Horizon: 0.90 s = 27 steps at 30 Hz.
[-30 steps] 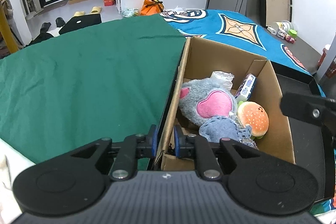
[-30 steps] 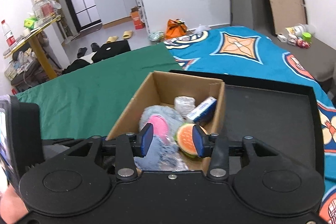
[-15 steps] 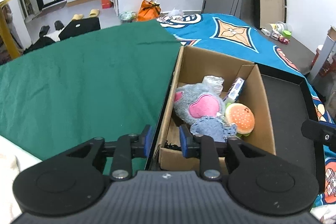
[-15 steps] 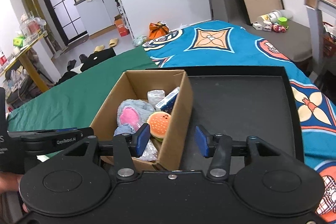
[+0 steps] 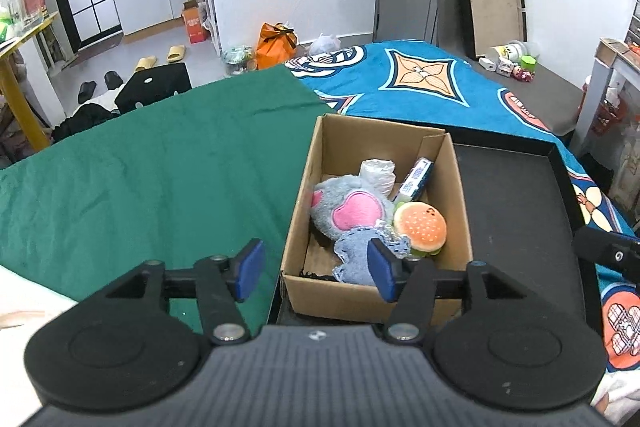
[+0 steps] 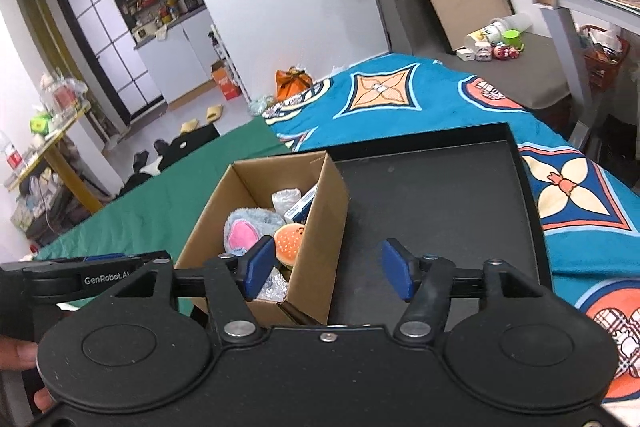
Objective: Organize soft objects
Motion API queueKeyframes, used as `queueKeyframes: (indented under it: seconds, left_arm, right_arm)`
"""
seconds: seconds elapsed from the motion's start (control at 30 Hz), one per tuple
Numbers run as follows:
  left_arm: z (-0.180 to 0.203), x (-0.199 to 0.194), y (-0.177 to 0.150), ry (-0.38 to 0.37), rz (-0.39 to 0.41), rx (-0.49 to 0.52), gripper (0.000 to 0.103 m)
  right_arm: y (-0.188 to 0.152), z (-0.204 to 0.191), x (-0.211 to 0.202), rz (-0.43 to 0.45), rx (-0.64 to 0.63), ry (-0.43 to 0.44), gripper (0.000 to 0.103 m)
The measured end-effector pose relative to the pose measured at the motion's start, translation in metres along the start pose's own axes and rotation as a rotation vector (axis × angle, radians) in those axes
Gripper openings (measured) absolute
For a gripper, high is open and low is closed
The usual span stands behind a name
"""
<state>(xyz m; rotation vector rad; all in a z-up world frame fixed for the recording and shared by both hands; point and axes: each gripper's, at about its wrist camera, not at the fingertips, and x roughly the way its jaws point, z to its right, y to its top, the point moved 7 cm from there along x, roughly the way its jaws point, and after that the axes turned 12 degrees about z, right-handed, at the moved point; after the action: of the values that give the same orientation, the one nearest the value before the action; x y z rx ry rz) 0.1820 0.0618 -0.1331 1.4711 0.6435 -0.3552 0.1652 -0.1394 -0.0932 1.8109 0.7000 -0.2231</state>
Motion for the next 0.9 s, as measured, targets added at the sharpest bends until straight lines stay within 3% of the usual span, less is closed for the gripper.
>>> queueKeyframes:
  seconds: [0.1, 0.27, 0.57, 0.9]
  left_arm:
    - [0.004, -0.009, 0.003, 0.000, 0.007, 0.002, 0.068]
    - [0.011, -0.023, 0.006, -0.008, 0.007, 0.003, 0.071]
    - [0.020, -0.054, 0.008, -0.018, 0.013, 0.004, 0.079]
    - [0.018, -0.085, 0.010, -0.021, 0.025, -0.022, 0.086]
  right_arm:
    - [0.002, 0.005, -0.009, 0.011, 0.022, 0.001, 0.068]
    - [0.006, 0.009, -0.025, 0.031, 0.049, 0.013, 0.083]
    - [0.015, 0.011, -0.056, 0.082, 0.076, 0.027, 0.102]
    - [0.018, 0.004, -0.078, 0.072, 0.058, 0.039, 0.103]
